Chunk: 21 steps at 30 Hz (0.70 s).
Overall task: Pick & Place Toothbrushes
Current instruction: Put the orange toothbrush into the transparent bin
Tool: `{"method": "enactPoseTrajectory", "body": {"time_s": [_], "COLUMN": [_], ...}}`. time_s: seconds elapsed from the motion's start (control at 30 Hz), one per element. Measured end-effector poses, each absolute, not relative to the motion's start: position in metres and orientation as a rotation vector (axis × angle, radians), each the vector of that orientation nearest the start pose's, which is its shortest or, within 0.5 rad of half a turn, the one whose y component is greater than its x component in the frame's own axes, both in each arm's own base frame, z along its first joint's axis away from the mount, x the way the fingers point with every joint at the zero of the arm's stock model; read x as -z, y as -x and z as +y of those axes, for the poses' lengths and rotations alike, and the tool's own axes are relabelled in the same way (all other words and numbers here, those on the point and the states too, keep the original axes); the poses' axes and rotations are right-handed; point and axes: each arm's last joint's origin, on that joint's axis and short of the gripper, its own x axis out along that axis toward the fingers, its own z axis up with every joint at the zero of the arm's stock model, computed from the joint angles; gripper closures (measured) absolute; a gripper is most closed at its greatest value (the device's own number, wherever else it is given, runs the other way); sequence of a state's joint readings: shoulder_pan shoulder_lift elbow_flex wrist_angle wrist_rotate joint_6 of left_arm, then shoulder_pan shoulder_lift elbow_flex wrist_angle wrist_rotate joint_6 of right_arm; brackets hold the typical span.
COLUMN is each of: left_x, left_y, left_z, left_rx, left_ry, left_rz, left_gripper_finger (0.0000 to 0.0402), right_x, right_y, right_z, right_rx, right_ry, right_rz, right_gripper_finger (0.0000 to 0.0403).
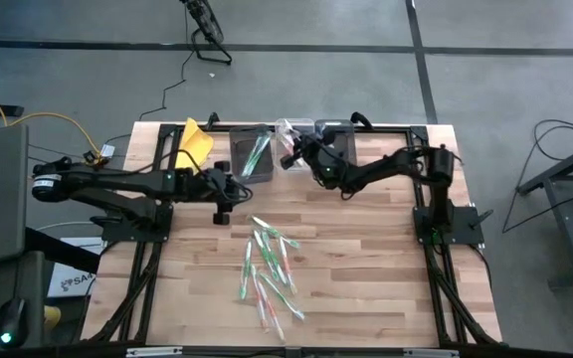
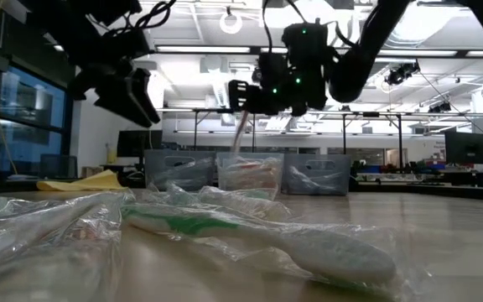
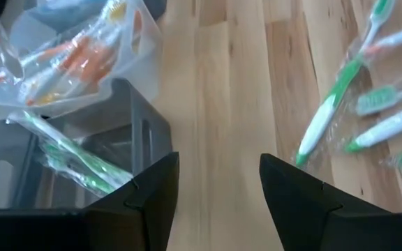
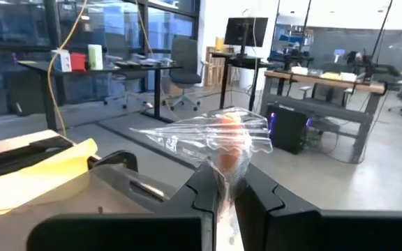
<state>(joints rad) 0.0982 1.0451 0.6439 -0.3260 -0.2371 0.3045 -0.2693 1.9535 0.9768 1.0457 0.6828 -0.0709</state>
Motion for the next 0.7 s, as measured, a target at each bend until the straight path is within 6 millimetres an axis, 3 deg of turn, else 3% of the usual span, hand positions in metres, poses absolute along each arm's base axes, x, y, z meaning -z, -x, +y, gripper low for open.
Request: {"method": "enactPoseTrajectory", "body": {"time_s": [0.13, 0.37, 0.7], "left_x": [-0.222, -0.223, -0.223], "left_y": [-0.205, -0.207, -0.207], "left_z": [0.027, 0.027, 0.027], "left_rx": [-0.206, -0.209, -0.208], "left_ry": [-0.340, -0.342, -0.342], "left_rz": [0.774, 0.751, 0.753], "left_gripper_finger": [0.0208, 0.0208, 0.0208], "right_x": [-0.173, -0.171, -0.156], "right_y": [-0.377, -0.374, -0.372], "right_z": [-0.130, -0.144, -0.151], "right_rx": [0.960, 0.946, 0.901], "right_ry": [0.029, 0.009, -0.061], "right_rz": [-0.056, -0.068, 0.053], "right_gripper_finger": [0.0380, 0.0377, 0.0320]}}
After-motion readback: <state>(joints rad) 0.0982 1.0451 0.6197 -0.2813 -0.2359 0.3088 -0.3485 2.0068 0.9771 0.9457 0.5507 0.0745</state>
